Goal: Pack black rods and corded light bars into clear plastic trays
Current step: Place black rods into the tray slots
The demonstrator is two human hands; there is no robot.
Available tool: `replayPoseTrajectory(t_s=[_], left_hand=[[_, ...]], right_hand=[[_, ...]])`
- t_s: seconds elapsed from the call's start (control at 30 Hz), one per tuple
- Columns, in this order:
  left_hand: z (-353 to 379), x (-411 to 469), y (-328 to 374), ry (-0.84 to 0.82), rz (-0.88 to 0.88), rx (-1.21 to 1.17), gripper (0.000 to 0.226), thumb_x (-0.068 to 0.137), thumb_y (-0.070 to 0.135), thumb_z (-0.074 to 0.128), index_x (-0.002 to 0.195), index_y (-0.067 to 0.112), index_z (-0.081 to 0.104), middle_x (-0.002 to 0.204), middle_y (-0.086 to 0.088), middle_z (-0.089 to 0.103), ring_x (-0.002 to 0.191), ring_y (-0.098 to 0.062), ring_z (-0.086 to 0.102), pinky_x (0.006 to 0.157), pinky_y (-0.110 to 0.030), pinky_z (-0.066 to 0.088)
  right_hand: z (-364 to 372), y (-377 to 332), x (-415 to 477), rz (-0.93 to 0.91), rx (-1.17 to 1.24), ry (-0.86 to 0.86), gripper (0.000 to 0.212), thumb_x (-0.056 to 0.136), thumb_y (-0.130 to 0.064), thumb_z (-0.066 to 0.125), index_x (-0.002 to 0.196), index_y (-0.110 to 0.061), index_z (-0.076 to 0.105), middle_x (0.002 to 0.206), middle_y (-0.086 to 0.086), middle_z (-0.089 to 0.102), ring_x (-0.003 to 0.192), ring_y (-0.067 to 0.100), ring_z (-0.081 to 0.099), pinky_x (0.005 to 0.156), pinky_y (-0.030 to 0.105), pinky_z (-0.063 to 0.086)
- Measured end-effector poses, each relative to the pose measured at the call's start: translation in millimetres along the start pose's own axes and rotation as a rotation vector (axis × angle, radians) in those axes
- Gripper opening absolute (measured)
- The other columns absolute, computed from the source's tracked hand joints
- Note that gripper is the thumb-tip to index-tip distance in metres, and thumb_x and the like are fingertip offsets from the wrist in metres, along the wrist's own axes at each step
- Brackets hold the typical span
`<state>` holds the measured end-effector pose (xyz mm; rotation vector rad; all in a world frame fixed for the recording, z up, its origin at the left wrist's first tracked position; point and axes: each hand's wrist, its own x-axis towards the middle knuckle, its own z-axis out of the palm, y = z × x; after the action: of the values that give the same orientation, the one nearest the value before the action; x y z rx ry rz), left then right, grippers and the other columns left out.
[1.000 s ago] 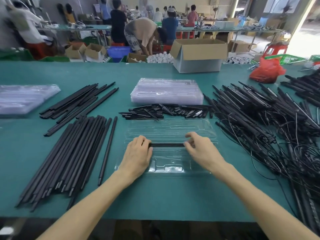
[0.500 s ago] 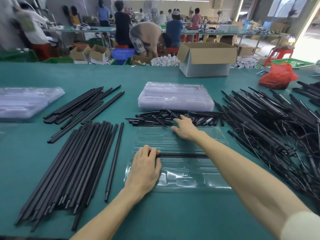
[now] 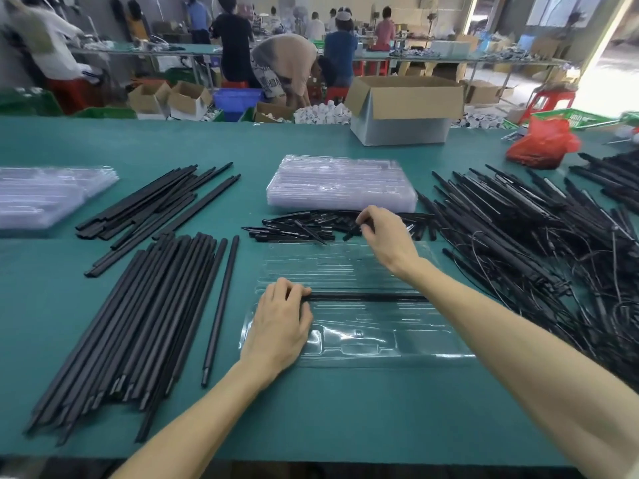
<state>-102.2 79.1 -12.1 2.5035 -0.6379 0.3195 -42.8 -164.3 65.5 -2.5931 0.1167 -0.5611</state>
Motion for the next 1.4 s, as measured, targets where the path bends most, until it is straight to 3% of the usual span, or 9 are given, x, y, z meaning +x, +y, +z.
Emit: replayPoseTrajectory(t_s=[0.13,0.3,0.57,0.8,0.93,1.07,1.2,1.4], left_hand=[[-0.5,-0.6,-1.4,0.0,0.011,0.002,0.027,0.103,0.028,0.044,0.124,0.02,0.06,0.109,0.01,0.046,0.106,-0.012,0.043,0.093,-0.034,0.045],[-2.4,0.3,-1.3,-0.016,0.03,0.02,0.026,0.102,0.025,0.047,0.123,0.018,0.062,0.107,0.008,0.046,0.105,-0.013,0.043,0.093,-0.034,0.044],[-8.8,3.8,5.4,-0.06,0.071,0.128,0.026,0.102,0.02,0.047,0.122,0.012,0.062,0.108,0.001,0.05,0.102,-0.02,0.046,0.093,-0.038,0.044],[-8.4,3.2,6.4,-0.08,0.064,0.142,0.025,0.103,0.023,0.043,0.12,0.015,0.059,0.108,0.003,0.048,0.102,-0.019,0.045,0.092,-0.04,0.046],[-8.2,4.0,7.4,-0.059,0.071,0.145,0.024,0.101,0.018,0.047,0.119,0.011,0.062,0.106,-0.002,0.05,0.099,-0.023,0.047,0.088,-0.044,0.047],[-8.1,4.7,6.2,-0.056,0.07,0.157,0.025,0.1,0.016,0.049,0.12,0.01,0.062,0.106,-0.003,0.05,0.098,-0.024,0.047,0.088,-0.043,0.046],[-8.1,5.5,4.7,-0.05,0.066,0.142,0.025,0.1,0.017,0.048,0.12,0.011,0.062,0.106,-0.002,0.05,0.098,-0.022,0.046,0.089,-0.042,0.046],[-7.9,4.9,5.4,-0.055,0.076,0.152,0.023,0.1,0.016,0.049,0.118,0.01,0.062,0.108,-0.003,0.051,0.099,-0.023,0.047,0.089,-0.041,0.046]], right_hand=[[-36.9,0.8,-30.9,-0.011,0.15,0.055,0.009,0.097,-0.016,0.059,0.103,-0.015,0.066,0.095,-0.003,0.07,0.085,0.015,0.065,0.082,0.039,0.055],[-77.3,7.0,-75.9,-0.094,0.066,0.028,0.012,0.092,-0.015,0.063,0.104,-0.014,0.064,0.086,-0.003,0.067,0.078,0.016,0.061,0.077,0.036,0.053],[-84.9,22.7,-137.6,-0.11,-0.049,-0.218,0.011,0.096,-0.018,0.06,0.101,-0.012,0.068,0.101,0.001,0.067,0.093,0.021,0.061,0.087,0.04,0.05],[-78.1,12.5,-148.1,-0.262,-0.146,-0.176,0.02,0.102,-0.033,0.055,0.108,-0.018,0.067,0.099,-0.004,0.054,0.08,0.01,0.043,0.071,0.037,0.051],[-67.4,18.5,-145.7,-0.171,-0.118,-0.232,0.026,0.103,-0.036,0.054,0.119,-0.019,0.065,0.102,-0.002,0.05,0.079,0.018,0.051,0.075,0.04,0.051],[-50.5,27.2,-148.2,-0.152,-0.136,-0.305,0.023,0.103,-0.029,0.054,0.118,-0.017,0.066,0.105,-0.003,0.049,0.092,0.021,0.055,0.079,0.04,0.051],[-42.2,35.4,-151.1,-0.153,-0.118,-0.269,0.02,0.103,-0.024,0.053,0.114,-0.015,0.067,0.107,-0.002,0.051,0.105,0.016,0.049,0.081,0.038,0.051],[-42.8,44.2,-156.5,-0.178,-0.057,-0.202,0.018,0.101,-0.019,0.056,0.113,-0.016,0.069,0.103,-0.006,0.052,0.1,0.012,0.047,0.079,0.036,0.052]])
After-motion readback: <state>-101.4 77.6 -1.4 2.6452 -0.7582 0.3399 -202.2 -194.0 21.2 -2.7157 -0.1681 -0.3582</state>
